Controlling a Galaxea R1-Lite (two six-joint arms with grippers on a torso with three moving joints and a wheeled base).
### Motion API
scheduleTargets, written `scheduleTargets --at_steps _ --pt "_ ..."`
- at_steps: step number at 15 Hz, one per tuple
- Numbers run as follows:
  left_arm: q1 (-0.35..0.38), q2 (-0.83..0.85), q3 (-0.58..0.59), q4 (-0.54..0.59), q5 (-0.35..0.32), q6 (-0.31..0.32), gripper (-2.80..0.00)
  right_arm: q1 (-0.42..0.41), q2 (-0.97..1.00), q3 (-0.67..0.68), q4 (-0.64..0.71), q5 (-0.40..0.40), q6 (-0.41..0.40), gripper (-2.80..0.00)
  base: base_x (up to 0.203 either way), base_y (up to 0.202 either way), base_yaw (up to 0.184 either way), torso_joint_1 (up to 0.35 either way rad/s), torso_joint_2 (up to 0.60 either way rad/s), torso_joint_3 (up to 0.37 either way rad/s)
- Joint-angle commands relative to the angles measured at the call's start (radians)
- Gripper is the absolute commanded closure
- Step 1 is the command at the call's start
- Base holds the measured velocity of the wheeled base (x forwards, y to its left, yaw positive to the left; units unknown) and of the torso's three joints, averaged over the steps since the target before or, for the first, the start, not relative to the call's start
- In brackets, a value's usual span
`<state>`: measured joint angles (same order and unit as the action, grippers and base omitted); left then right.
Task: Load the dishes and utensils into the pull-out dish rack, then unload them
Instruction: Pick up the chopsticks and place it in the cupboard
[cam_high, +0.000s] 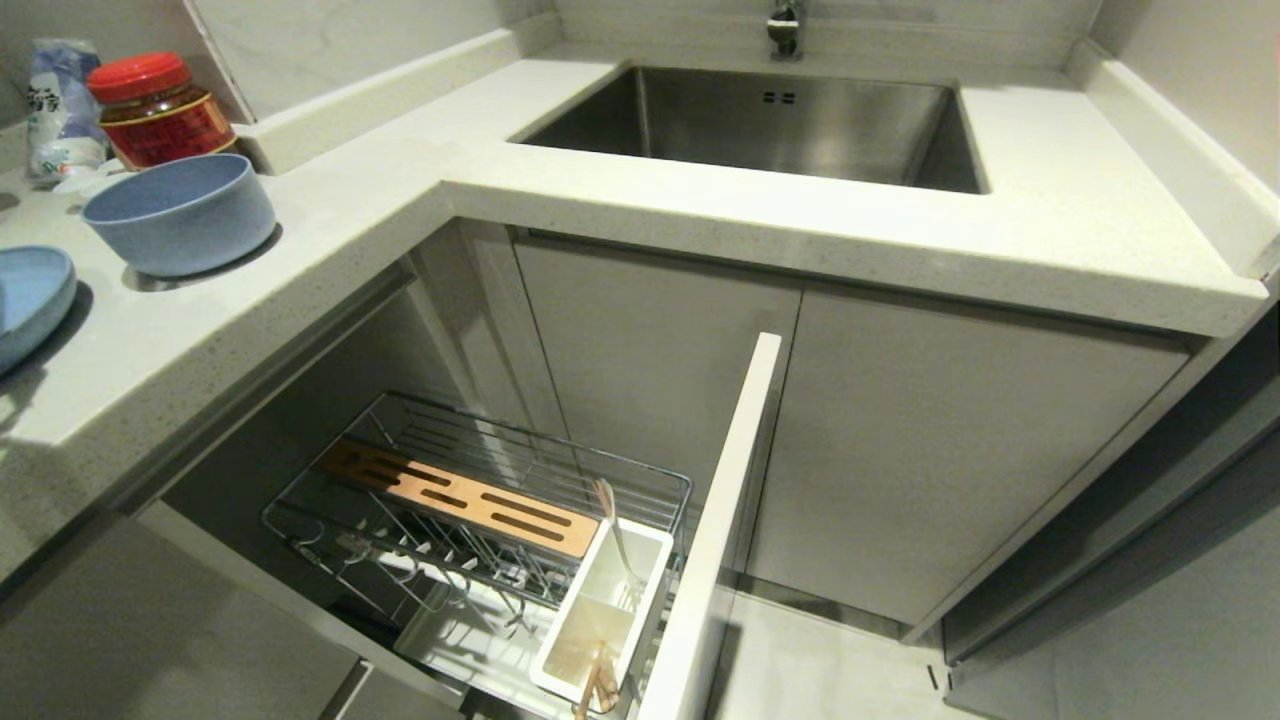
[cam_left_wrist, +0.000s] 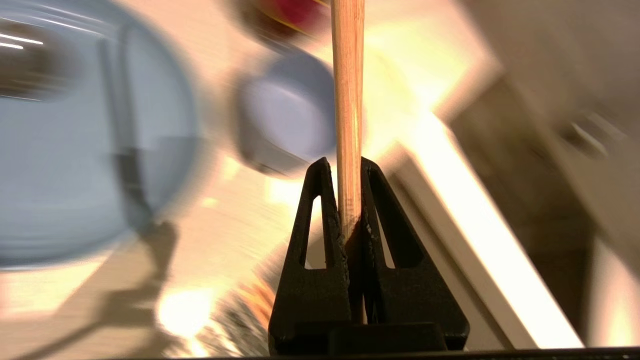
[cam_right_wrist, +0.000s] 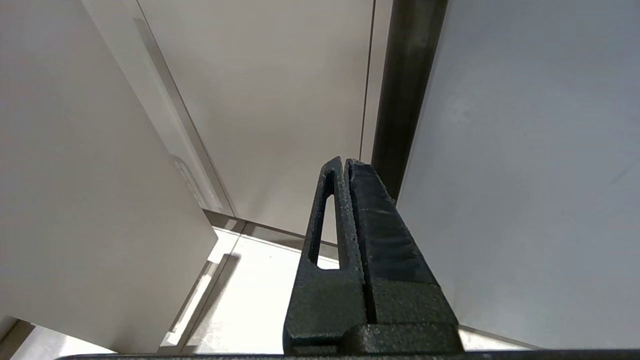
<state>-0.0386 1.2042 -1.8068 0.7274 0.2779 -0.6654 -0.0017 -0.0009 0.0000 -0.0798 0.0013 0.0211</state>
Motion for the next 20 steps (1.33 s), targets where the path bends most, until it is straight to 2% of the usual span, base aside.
scheduleTargets --at_steps 1,3,5,7,10,15,19,20 --pt "-0.236 -0.035 0.008 -0.009 0.001 0.011 0.0 0.0 -0.001 0.026 0.0 0.0 0.0 0.0 0.0 0.0 0.0 0.0 0.0 0.0" --pt "-0.392 -0.03 0.062 -0.017 -0.012 0.045 0.0 0.0 -0.001 0.026 -0.001 0.0 0.0 0.0 0.0 0.0 0.0 0.0 0.0 0.0" --pt "-0.484 0.011 0.147 -0.017 -0.043 0.07 0.0 0.0 -0.001 0.026 -0.001 0.0 0.0 0.0 0.0 0.0 0.0 0.0 0.0 0.0" --pt "-0.515 0.076 0.175 0.016 -0.049 0.142 0.0 0.0 -0.001 0.026 -0.001 0.0 0.0 0.0 0.0 0.0 0.0 0.0 0.0 0.0" --pt "-0.53 0.147 0.194 0.124 -0.054 0.205 0.0 0.0 -0.001 0.026 -0.002 0.0 0.0 0.0 0.0 0.0 0.0 0.0 0.0 0.0" --pt "-0.614 0.2 0.198 0.402 -0.052 0.261 0.0 0.0 -0.001 0.026 -0.001 0.0 0.0 0.0 0.0 0.0 0.0 0.0 0.0 0.0" --pt "-0.679 0.222 0.249 0.5 -0.035 0.281 0.0 0.0 -0.001 0.026 0.0 0.0 0.0 0.0 0.0 0.0 0.0 0.0 0.0 0.0" --pt "-0.689 0.227 0.278 0.51 -0.033 0.315 0.0 0.0 -0.001 0.026 0.0 0.0 0.0 0.0 0.0 0.0 0.0 0.0 0.0 0.0"
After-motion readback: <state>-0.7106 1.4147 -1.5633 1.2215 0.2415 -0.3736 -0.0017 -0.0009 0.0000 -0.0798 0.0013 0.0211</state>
